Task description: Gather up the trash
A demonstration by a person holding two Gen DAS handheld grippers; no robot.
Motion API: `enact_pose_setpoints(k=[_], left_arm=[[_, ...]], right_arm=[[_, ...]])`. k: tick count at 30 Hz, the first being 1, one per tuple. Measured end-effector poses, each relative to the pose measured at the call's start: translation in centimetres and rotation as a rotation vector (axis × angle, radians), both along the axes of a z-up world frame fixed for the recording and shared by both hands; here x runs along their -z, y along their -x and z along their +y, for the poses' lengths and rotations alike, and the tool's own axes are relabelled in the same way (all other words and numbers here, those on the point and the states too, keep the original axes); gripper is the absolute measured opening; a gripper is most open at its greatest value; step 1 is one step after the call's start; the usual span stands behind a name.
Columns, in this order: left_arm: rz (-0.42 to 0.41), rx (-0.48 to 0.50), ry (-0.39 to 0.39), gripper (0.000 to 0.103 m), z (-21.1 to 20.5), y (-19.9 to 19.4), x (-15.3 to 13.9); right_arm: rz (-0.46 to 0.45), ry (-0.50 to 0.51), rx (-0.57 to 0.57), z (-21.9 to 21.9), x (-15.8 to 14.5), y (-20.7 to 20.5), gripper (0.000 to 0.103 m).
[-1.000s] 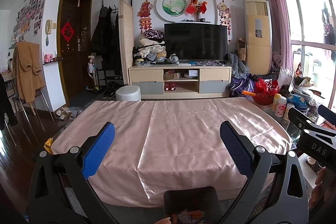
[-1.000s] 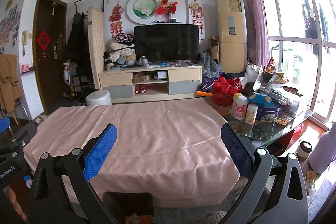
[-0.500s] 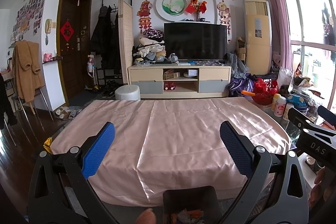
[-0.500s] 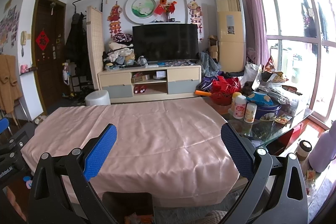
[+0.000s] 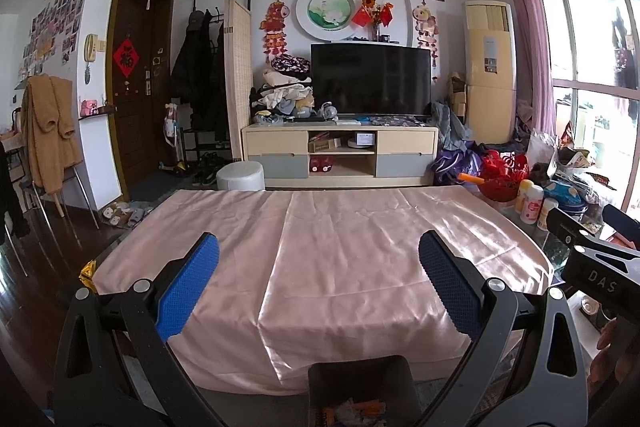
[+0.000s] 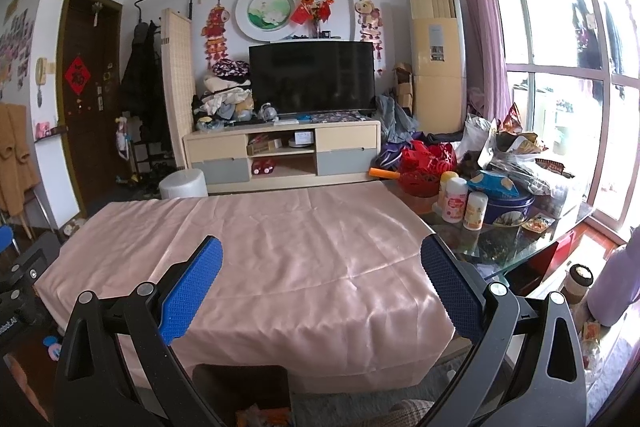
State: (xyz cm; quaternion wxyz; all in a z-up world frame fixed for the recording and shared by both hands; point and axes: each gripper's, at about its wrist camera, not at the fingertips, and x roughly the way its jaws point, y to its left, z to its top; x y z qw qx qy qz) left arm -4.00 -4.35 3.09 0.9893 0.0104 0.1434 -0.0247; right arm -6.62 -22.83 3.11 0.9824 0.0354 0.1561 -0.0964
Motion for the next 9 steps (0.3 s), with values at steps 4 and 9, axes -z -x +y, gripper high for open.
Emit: enact_pose_setpoints(k=[4, 9], left_arm=[[0.021, -0.006, 0.01, 0.095, 0.13, -0.52, -0.02], [0.034, 0.007, 0.018, 0.095, 0.27, -0.86, -0.17]], right_arm=[[-0.002, 0.0, -0.001, 0.01, -0.04, 0.03, 0.1], [-0.002, -0.001, 0.0, -0.06, -0.15, -0.08, 0.1]])
